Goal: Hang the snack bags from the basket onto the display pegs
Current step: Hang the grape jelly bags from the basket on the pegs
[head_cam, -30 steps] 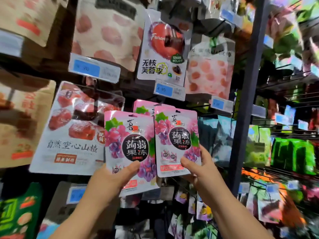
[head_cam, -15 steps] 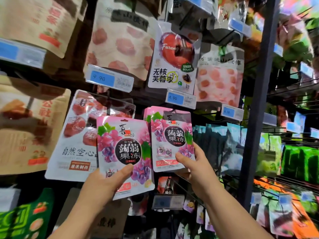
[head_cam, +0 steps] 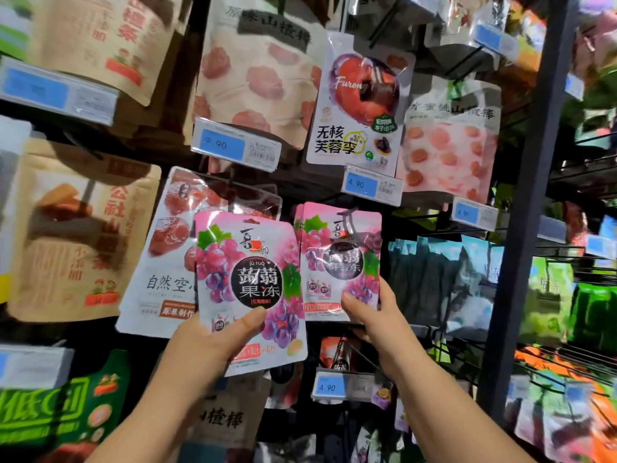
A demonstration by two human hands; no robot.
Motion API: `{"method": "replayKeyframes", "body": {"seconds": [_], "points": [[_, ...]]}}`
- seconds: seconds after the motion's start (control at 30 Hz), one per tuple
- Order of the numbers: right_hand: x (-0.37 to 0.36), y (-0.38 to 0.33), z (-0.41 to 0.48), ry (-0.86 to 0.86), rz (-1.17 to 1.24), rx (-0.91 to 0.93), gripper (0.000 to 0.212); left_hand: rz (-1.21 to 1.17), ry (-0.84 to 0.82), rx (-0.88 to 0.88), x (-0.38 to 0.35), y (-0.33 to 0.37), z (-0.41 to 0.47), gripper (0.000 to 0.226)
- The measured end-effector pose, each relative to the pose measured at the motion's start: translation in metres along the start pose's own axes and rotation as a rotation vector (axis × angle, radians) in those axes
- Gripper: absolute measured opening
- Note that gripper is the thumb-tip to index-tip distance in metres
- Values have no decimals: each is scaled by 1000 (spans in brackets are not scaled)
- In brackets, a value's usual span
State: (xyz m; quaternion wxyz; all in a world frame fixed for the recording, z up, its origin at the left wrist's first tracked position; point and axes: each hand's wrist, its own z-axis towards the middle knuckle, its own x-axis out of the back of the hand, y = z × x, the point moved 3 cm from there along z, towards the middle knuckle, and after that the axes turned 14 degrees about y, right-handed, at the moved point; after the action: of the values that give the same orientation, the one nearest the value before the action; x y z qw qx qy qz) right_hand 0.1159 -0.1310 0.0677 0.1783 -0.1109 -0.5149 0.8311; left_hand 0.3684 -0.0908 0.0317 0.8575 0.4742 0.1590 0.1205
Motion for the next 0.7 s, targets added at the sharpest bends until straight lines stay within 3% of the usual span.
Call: {"method": "replayKeyframes", "body": {"seconds": [0.07, 0.1, 0.2, 0.3, 0.47, 0.53, 0.6, 0.7], "points": [[4, 2, -4, 77, -146, 46, 102, -32, -10, 17, -1, 3, -1, 34], [6, 0, -7, 134, -225, 85, 101, -47, -20, 29, -3, 4, -1, 27], [13, -12, -17, 344, -403, 289, 61, -84, -88, 35, -12, 7, -1, 29], [10, -25, -28, 298, -318, 450, 15, -91, -140, 51, -24, 13, -1, 46], [-4, -30, -42, -4, -153, 348, 16, -118, -190, 85, -45, 22, -4, 43], [-3, -29, -43, -83, -99, 321, 26, -170, -248, 95, -56, 23, -4, 31], [1, -28, -42, -118, -53, 279, 47, -179, -281, 93, -67, 28, -5, 38], [10, -26, -34, -80, 20, 230, 52, -155, -239, 66, -83, 34, -2, 32]]}}
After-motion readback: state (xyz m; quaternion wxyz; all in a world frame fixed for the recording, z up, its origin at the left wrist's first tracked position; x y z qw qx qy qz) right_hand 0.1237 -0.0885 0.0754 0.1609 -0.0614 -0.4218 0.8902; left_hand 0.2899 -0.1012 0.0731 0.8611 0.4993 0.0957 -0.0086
